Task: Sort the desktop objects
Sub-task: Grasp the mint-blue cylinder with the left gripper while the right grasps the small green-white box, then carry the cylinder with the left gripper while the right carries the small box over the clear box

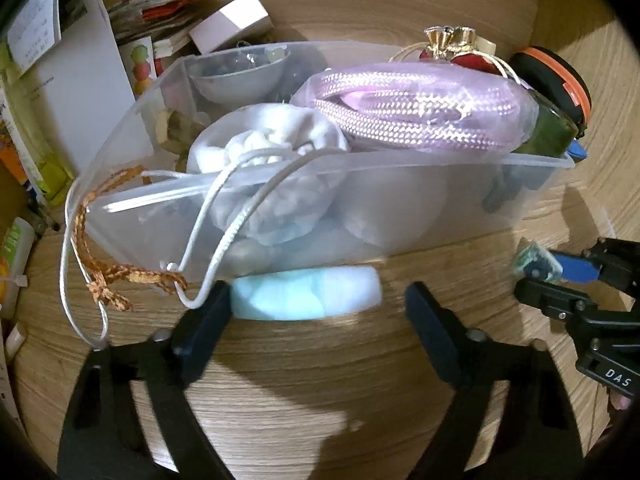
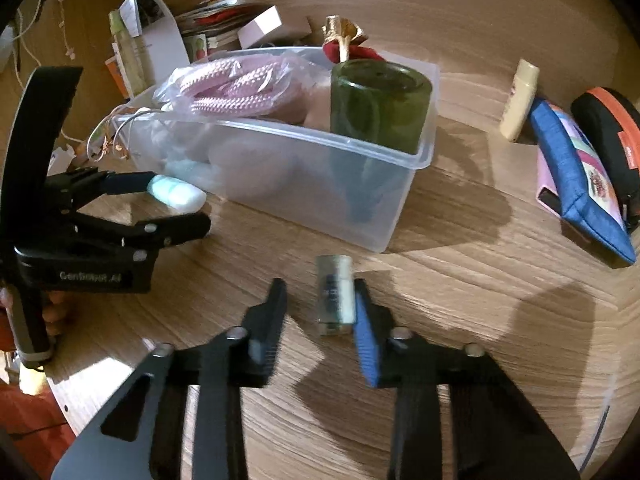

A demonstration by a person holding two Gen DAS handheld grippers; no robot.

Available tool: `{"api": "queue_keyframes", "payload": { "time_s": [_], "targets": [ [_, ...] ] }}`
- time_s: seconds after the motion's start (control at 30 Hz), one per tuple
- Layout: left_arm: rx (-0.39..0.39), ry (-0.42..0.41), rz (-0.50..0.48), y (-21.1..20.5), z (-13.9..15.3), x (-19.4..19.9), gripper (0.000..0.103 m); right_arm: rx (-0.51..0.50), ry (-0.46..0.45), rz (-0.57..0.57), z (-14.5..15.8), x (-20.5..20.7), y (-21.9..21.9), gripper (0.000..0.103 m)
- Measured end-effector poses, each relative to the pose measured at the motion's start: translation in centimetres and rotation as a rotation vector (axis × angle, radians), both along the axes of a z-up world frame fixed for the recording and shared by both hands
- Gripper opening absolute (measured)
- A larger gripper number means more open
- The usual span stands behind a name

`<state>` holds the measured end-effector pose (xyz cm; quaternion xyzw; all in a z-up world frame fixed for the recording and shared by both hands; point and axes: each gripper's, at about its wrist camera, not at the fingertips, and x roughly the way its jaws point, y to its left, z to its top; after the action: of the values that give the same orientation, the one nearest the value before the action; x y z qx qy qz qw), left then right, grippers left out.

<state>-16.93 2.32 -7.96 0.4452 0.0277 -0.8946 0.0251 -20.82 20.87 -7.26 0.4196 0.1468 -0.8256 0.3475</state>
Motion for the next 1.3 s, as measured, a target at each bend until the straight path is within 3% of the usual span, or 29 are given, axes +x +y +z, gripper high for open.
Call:
{"api": "queue_keyframes", "payload": {
  "time_s": [0.13, 0.23, 0.43, 0.77, 0.9, 1.3],
  "targets": [
    [0.004, 0.008, 0.005, -0.2, 0.2, 0.1, 0.073, -0.008, -0.003, 0.011, 0.0, 0.1, 0.0, 0.022],
    [0.017, 0.013, -0.016, -0.1, 0.3, 0.6, 0.073, -0.01, 0.0, 0.013, 0.1, 0.3, -0.1, 0.015],
    [0.009, 0.039, -0.076, 0.4, 0.8, 1.9, 0.073, -0.057, 0.004, 0.028, 1.1, 0.9, 0.2, 0.015],
    [0.05, 0.178, -0.121, -0.8, 5.2, 4.9, 0.073, -0.105, 0.06, 0.007, 4.0, 2.9, 0.2, 0.015],
    [0.084, 0.226, -0.129, -1.4, 6.9, 5.3, 0.073, -0.119, 0.131, 0.011, 6.2, 3.6, 0.1, 0.015],
    [0.09, 0.36, -0.06, -6.0, 10.3, 5.3, 0.073, -0.158, 0.235, -0.02, 10.6, 2.9, -0.5, 0.015]
  ]
}}
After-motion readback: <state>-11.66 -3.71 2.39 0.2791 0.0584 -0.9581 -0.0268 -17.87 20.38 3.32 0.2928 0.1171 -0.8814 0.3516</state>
